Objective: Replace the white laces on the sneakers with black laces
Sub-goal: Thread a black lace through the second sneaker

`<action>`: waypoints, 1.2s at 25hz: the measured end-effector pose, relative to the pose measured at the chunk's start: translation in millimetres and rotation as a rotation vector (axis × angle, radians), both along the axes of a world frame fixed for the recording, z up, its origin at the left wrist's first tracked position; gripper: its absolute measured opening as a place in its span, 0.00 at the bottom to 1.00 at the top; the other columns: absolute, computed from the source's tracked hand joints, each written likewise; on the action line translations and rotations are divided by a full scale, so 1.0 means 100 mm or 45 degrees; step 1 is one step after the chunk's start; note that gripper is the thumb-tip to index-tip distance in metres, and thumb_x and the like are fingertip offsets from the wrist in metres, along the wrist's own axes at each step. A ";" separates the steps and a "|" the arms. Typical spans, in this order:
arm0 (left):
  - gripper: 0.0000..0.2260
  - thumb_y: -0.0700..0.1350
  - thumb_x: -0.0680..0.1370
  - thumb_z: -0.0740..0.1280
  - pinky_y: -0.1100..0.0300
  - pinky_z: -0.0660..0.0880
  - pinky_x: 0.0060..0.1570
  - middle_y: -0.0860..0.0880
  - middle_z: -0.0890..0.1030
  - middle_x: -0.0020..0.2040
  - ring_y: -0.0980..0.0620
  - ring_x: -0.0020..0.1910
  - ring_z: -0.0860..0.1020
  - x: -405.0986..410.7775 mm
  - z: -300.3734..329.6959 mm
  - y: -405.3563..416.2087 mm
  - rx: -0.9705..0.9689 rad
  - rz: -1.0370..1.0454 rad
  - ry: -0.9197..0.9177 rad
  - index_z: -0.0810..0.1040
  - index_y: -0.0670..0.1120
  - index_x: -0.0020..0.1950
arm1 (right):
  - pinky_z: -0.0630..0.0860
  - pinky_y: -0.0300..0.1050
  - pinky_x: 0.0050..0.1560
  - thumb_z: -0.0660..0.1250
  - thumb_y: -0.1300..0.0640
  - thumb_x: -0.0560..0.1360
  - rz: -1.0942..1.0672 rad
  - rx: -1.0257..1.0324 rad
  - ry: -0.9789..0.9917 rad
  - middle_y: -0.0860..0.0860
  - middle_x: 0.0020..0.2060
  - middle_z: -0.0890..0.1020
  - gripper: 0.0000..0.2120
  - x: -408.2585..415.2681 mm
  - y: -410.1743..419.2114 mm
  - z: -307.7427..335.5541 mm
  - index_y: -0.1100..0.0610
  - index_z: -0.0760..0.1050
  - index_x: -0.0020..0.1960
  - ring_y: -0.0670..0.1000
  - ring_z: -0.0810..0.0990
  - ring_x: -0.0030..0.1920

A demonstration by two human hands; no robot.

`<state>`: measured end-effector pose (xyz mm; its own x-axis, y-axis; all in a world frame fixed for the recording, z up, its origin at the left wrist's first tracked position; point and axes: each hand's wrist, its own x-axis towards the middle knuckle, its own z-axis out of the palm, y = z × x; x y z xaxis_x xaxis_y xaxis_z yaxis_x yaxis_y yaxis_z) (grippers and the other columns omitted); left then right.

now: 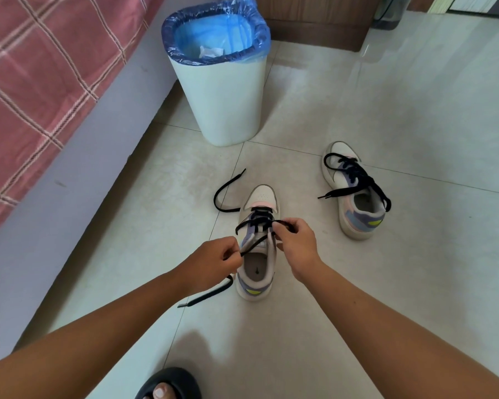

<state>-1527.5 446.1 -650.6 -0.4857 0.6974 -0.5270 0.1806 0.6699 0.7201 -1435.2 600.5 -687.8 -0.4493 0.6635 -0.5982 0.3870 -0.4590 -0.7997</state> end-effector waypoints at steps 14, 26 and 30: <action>0.07 0.41 0.77 0.60 0.54 0.78 0.47 0.47 0.81 0.39 0.55 0.39 0.81 -0.06 -0.04 -0.05 -0.112 0.034 -0.041 0.75 0.41 0.42 | 0.70 0.43 0.47 0.62 0.51 0.78 0.057 -0.619 0.181 0.46 0.39 0.79 0.10 0.16 0.38 0.04 0.54 0.79 0.44 0.45 0.73 0.43; 0.12 0.48 0.80 0.61 0.63 0.74 0.35 0.48 0.77 0.33 0.52 0.30 0.76 -0.06 0.03 0.09 -0.173 -0.063 -0.147 0.77 0.39 0.48 | 0.72 0.41 0.38 0.58 0.55 0.80 -0.142 -0.141 -0.103 0.52 0.39 0.73 0.08 0.16 0.17 0.02 0.58 0.68 0.56 0.48 0.72 0.37; 0.13 0.48 0.80 0.60 0.69 0.70 0.28 0.50 0.72 0.31 0.55 0.26 0.72 -0.05 0.03 0.15 -0.185 -0.093 0.003 0.78 0.41 0.46 | 0.68 0.32 0.30 0.67 0.58 0.75 0.400 0.260 -0.043 0.50 0.34 0.67 0.18 0.27 -0.21 0.11 0.56 0.59 0.57 0.46 0.67 0.33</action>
<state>-1532.9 461.3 -647.5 -0.4378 0.6475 -0.6238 0.2340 0.7520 0.6163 -1408.2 579.9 -677.0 -0.6325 0.6032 -0.4859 0.5112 -0.1462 -0.8469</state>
